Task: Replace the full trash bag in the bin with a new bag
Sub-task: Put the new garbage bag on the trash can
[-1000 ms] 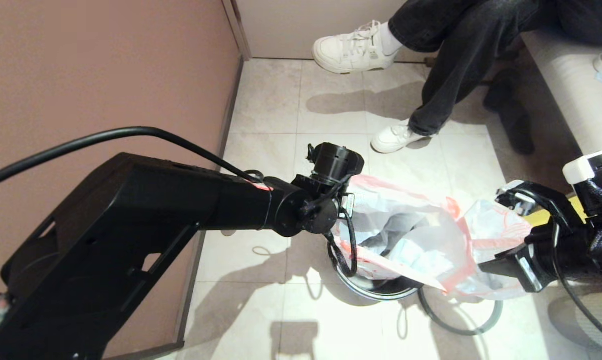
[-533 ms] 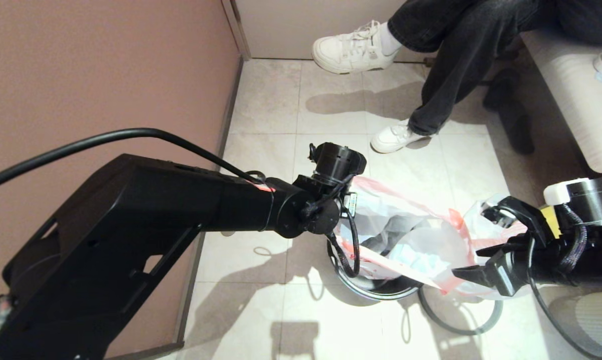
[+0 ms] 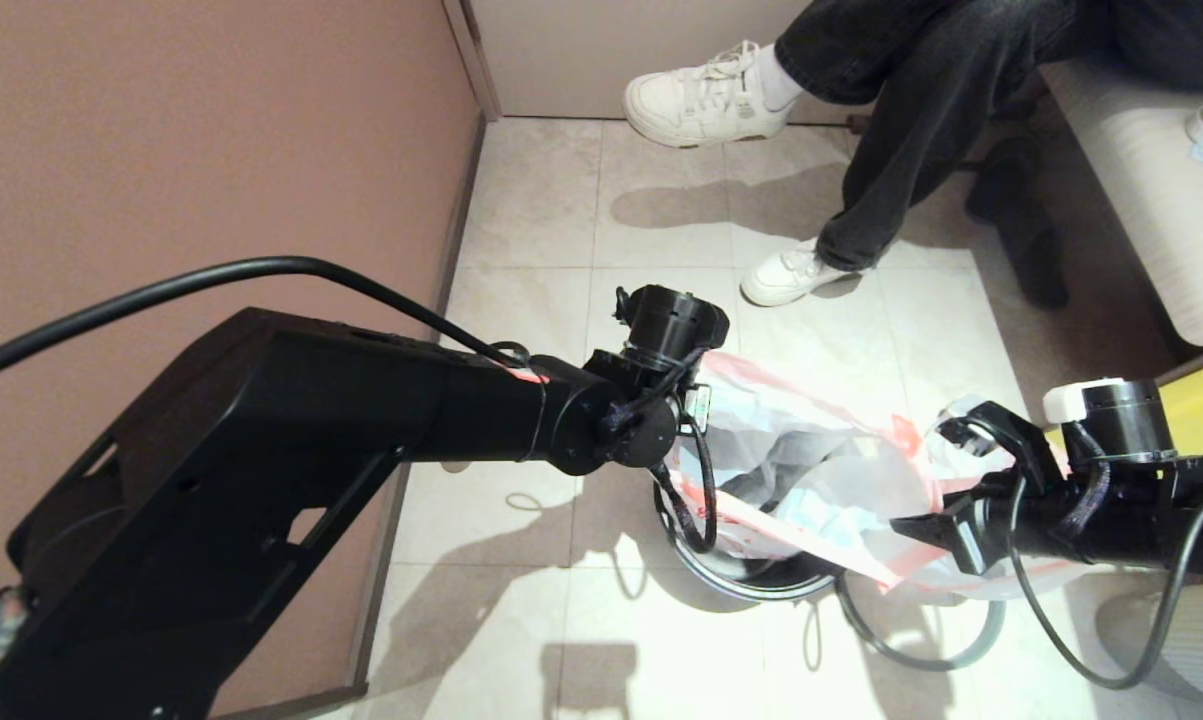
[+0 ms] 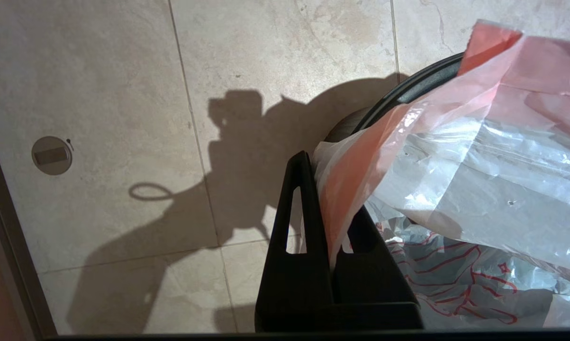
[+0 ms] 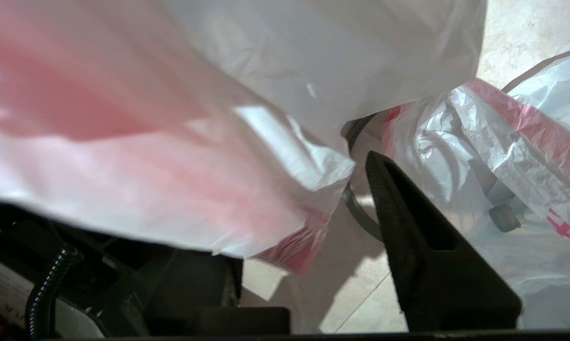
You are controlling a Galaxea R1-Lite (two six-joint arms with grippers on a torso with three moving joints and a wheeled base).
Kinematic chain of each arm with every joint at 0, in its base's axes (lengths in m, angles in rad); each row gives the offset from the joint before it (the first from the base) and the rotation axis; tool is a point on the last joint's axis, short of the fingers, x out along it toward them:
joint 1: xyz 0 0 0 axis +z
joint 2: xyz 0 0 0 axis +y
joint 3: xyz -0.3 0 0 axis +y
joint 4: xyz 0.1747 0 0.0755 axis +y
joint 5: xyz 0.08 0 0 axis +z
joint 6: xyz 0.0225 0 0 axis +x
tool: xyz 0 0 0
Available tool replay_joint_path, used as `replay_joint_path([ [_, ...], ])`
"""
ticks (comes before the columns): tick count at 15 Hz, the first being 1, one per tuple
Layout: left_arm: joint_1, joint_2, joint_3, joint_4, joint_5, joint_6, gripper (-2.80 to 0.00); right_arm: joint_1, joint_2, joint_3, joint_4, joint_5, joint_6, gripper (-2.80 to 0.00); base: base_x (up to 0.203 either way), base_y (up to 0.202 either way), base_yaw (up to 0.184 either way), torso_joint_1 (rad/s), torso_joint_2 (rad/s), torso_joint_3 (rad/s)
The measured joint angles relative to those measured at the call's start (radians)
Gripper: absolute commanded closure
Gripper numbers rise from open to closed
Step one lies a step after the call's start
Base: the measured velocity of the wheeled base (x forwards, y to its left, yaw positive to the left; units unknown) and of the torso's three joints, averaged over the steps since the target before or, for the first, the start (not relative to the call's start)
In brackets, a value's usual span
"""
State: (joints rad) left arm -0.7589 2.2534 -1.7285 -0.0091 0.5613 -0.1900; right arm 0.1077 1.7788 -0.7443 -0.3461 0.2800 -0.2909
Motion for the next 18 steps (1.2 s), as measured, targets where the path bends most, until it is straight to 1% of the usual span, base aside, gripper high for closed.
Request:
replay_joint_path([
  [2,0.002,0.001,0.005,0.0,0.001,-0.002,0.0,-0.001,0.028,-0.002,-0.029,0.001,0.01,0.0,0.0,0.0,0.0,0.0,0.0,0.0],
  [5,0.014,0.001,0.029,0.0,0.001,-0.007,0.0,-0.011,0.042,-0.009,-0.007,-0.005,0.005,0.0,0.0,0.0,0.0,0.0,0.0,0.0],
  [8,0.02,0.001,0.091,0.0,0.001,-0.01,0.0,-0.016,0.031,-0.034,0.12,-0.007,-0.004,0.0,0.0,0.0,0.0,0.0,0.0,0.0],
  [9,0.022,0.001,0.118,0.0,0.001,-0.02,0.0,-0.016,0.032,-0.048,0.17,-0.007,-0.004,0.0,0.0,0.0,0.0,0.0,0.0,0.0],
  [10,0.024,0.0,0.141,-0.001,0.001,-0.038,0.0,-0.017,0.039,-0.056,0.19,-0.007,-0.004,0.0,0.0,0.0,0.0,0.0,0.0,0.0],
  [14,0.024,0.008,0.221,-0.004,0.0,-0.079,0.0,-0.018,0.114,-0.076,0.191,-0.006,-0.004,0.0,0.0,0.0,0.0,0.0,0.0,0.0],
  [18,0.032,0.038,0.236,-0.005,0.001,-0.089,0.0,-0.019,0.211,-0.098,0.169,0.001,0.002,0.0,0.0,0.0,0.0,0.0,0.0,0.0],
])
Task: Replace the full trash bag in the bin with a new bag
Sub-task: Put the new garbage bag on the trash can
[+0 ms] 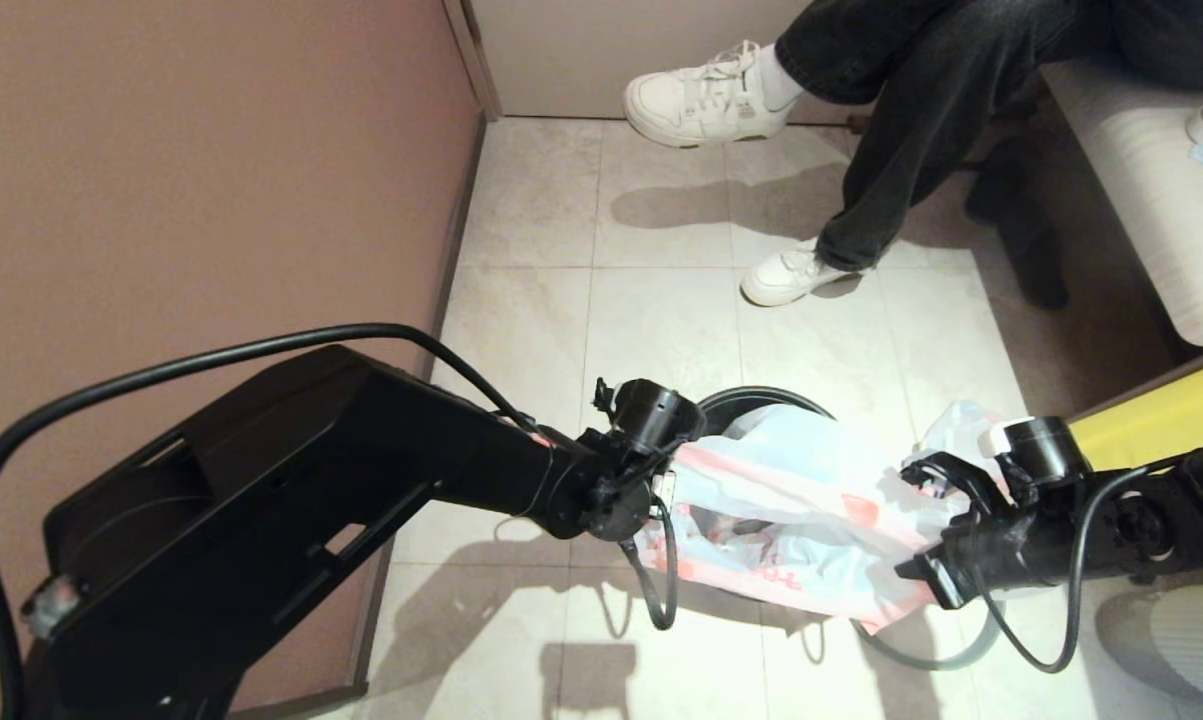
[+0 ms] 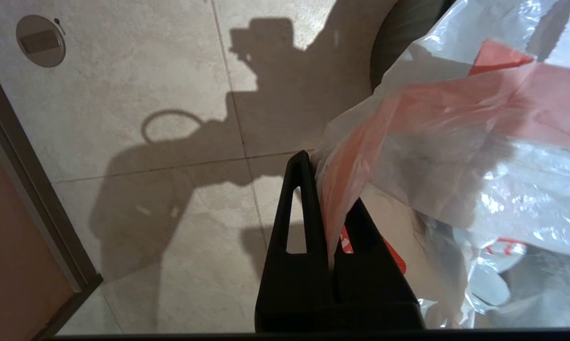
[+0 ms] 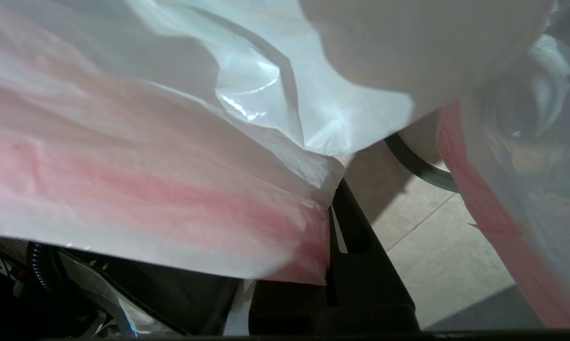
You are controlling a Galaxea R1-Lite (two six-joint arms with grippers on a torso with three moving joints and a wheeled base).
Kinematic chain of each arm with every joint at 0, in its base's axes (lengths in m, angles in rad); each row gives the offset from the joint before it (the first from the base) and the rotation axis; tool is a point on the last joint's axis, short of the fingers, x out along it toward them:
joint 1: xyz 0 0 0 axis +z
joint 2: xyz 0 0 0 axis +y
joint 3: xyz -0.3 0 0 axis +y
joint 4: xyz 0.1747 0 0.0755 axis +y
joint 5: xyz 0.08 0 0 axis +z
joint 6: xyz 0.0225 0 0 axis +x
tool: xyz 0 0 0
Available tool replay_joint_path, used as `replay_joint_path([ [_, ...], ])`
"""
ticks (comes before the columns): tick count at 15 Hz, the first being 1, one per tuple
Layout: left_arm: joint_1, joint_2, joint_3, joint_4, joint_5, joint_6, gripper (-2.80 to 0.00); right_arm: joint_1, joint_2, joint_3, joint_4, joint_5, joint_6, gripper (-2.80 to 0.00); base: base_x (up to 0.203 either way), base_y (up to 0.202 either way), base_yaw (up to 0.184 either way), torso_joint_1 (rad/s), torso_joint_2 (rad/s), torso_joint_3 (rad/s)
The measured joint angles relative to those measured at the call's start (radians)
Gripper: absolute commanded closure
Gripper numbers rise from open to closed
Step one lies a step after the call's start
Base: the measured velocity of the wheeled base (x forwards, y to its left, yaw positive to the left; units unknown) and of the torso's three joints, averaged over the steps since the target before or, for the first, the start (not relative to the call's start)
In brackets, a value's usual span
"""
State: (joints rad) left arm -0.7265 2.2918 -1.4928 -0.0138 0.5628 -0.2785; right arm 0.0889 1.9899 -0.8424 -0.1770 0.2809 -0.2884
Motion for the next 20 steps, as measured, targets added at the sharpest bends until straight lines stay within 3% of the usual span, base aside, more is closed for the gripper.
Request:
replay_joint_path([
  [3,0.012,0.031,0.002,-0.044,0.007,-0.001,0.0,0.0,0.053,-0.001,-0.093,0.02,0.017,0.0,0.0,0.0,0.0,0.0,0.0,0.0],
  [5,0.022,0.043,0.014,-0.055,0.019,-0.001,0.0,-0.001,0.07,0.004,-0.161,0.029,0.074,0.0,0.0,0.0,0.0,0.0,0.0,0.0],
  [11,0.049,0.059,0.078,-0.082,0.017,0.0,0.0,-0.009,0.113,0.007,-0.175,0.023,0.074,0.0,0.0,0.0,0.0,0.0,0.0,0.0],
  [17,0.089,0.139,0.013,-0.104,0.019,0.003,0.0,-0.022,0.17,-0.013,-0.201,0.016,0.075,0.0,0.0,0.0,0.0,0.0,0.0,0.0],
  [20,0.097,0.174,-0.052,-0.104,0.021,0.004,0.0,-0.02,0.207,-0.016,-0.205,-0.035,0.054,0.0,0.0,0.0,0.0,0.0,0.0,0.0],
])
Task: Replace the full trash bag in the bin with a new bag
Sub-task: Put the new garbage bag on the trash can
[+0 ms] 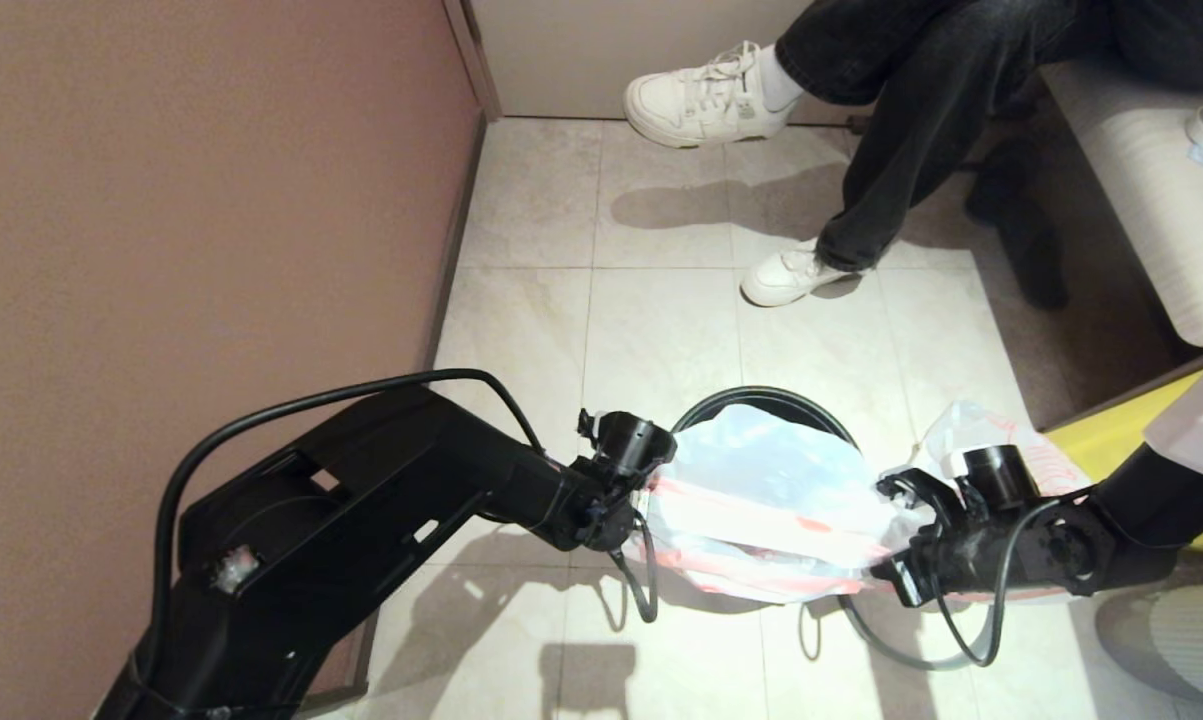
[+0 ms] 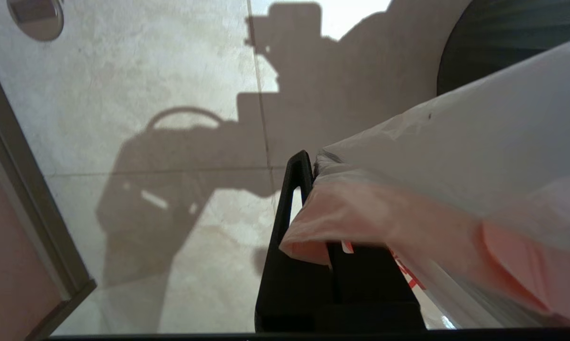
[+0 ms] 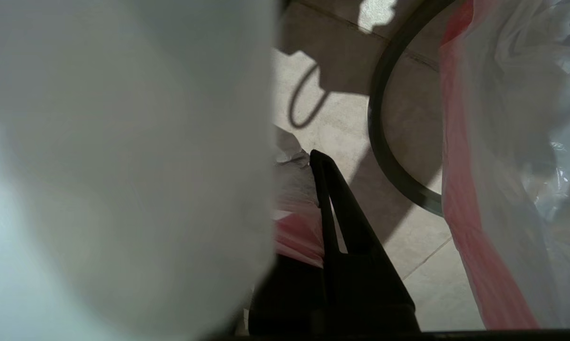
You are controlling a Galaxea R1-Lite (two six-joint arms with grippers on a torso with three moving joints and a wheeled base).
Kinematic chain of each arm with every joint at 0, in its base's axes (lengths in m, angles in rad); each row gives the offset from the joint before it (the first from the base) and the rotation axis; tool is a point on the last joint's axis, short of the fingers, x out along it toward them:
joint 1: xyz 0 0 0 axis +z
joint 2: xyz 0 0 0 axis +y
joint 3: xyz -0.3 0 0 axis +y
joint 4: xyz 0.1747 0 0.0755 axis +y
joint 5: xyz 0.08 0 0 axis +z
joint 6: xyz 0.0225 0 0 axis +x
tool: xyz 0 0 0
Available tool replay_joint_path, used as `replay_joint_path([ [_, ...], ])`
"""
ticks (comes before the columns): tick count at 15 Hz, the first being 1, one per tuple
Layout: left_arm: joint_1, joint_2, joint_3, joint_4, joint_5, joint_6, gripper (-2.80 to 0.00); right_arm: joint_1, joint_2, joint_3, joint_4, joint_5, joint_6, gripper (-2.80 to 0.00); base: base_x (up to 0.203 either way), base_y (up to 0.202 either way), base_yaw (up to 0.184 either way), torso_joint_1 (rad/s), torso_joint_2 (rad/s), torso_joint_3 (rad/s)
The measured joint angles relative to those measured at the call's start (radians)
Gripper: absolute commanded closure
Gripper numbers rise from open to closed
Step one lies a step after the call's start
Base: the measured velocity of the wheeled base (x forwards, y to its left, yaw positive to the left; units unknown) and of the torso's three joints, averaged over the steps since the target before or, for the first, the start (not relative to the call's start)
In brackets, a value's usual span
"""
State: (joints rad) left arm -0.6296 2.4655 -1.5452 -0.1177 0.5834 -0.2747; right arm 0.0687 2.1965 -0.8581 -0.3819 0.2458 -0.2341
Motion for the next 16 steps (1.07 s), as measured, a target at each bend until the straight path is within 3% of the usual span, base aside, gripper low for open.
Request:
replay_joint_path([
  [4,0.021,0.044,-0.141,0.007,0.034,0.0,0.0,-0.002,0.012,-0.004,-0.044,0.003,0.028,0.0,0.0,0.0,0.0,0.0,0.0,0.0],
  [8,0.041,0.072,-0.217,0.011,0.073,0.001,0.0,-0.003,0.021,0.005,-0.283,-0.019,0.165,0.0,0.0,0.0,0.0,0.0,0.0,0.0],
  [16,0.095,0.125,-0.327,0.073,0.12,-0.002,0.0,0.004,0.091,-0.021,-0.379,-0.165,0.143,0.0,0.0,0.0,0.0,0.0,0.0,0.0],
])
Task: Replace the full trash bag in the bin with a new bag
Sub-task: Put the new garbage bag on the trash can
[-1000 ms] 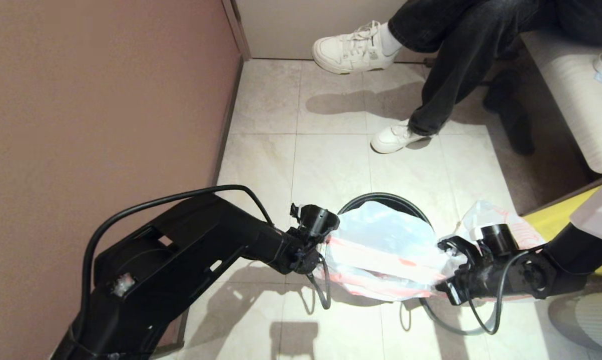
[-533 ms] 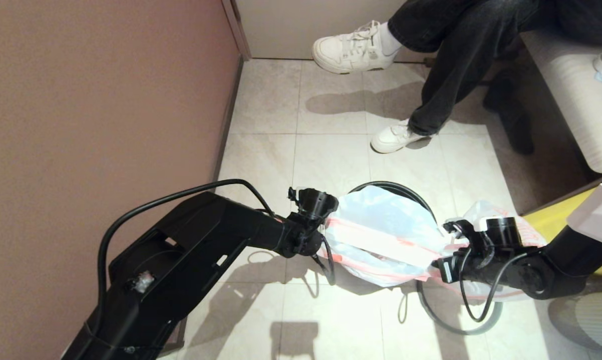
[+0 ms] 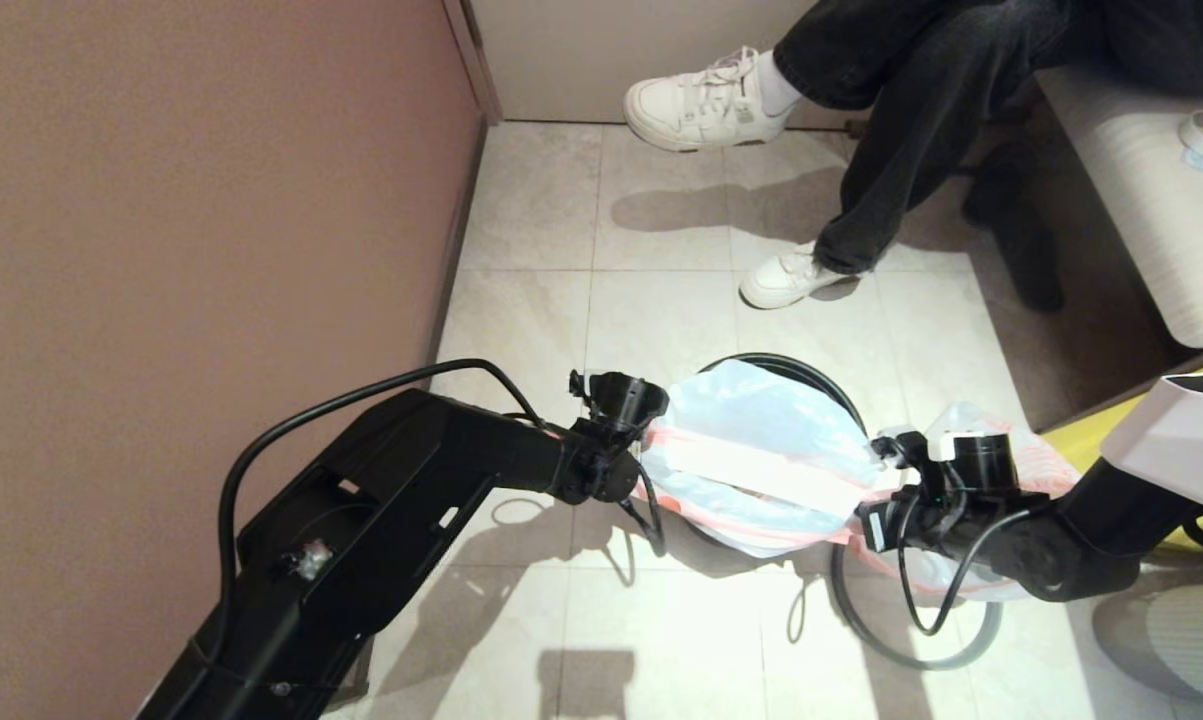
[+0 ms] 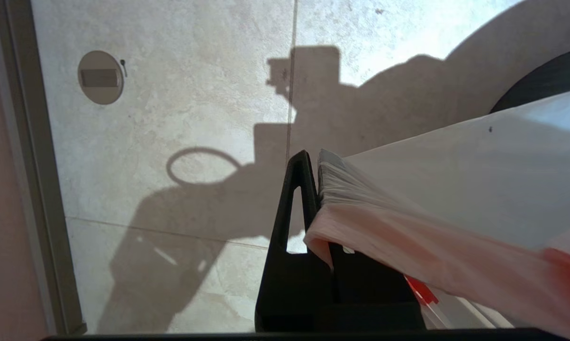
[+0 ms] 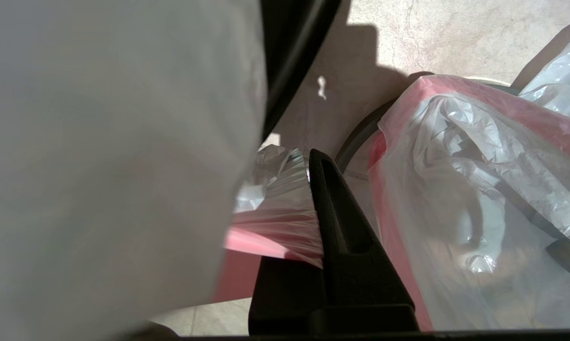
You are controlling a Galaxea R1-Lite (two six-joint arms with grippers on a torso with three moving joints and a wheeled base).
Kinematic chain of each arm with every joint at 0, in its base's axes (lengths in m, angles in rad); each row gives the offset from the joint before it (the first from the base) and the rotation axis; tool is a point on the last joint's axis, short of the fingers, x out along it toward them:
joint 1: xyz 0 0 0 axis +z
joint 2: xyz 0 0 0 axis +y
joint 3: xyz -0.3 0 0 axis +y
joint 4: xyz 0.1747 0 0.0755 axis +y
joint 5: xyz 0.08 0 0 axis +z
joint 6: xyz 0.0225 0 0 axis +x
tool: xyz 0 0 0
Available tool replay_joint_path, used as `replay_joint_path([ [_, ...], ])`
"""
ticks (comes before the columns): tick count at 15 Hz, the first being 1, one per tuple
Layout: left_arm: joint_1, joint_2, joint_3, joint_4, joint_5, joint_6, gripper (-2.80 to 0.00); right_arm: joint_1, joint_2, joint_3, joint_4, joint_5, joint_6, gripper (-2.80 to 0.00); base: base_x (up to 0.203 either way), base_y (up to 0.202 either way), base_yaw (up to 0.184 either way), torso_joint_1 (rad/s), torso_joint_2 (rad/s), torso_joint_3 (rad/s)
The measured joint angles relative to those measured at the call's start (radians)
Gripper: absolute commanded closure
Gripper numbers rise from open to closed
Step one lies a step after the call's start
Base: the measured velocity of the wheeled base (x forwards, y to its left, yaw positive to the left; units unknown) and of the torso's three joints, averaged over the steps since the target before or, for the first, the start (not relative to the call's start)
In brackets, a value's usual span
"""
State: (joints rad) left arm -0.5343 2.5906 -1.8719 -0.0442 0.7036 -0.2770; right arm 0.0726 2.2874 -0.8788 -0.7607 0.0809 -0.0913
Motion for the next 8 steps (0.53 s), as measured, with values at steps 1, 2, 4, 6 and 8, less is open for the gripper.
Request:
replay_joint_path([
  [1,0.003,-0.004,-0.006,0.021,0.002,-0.01,0.0,0.0,0.013,-0.001,-0.023,-0.024,-0.006,0.0,0.0,0.0,0.0,0.0,0.0,0.0],
  [2,0.003,-0.017,0.003,0.046,0.002,-0.031,0.0,0.0,0.02,0.002,-0.043,-0.032,-0.017,0.0,0.0,0.0,0.0,0.0,0.0,0.0],
  [4,-0.015,-0.056,0.043,0.118,-0.012,-0.081,0.0,-0.001,0.004,0.024,-0.011,-0.003,-0.042,0.0,0.0,0.0,0.0,0.0,0.0,0.0],
  [6,-0.039,-0.098,0.09,0.197,-0.045,-0.134,0.0,-0.006,-0.041,0.051,0.068,0.068,-0.06,0.0,0.0,0.0,0.0,0.0,0.0,0.0],
  [8,-0.064,-0.127,0.132,0.251,-0.065,-0.181,0.0,-0.007,-0.095,0.081,0.136,0.137,-0.102,0.0,0.0,0.0,0.0,0.0,0.0,0.0],
])
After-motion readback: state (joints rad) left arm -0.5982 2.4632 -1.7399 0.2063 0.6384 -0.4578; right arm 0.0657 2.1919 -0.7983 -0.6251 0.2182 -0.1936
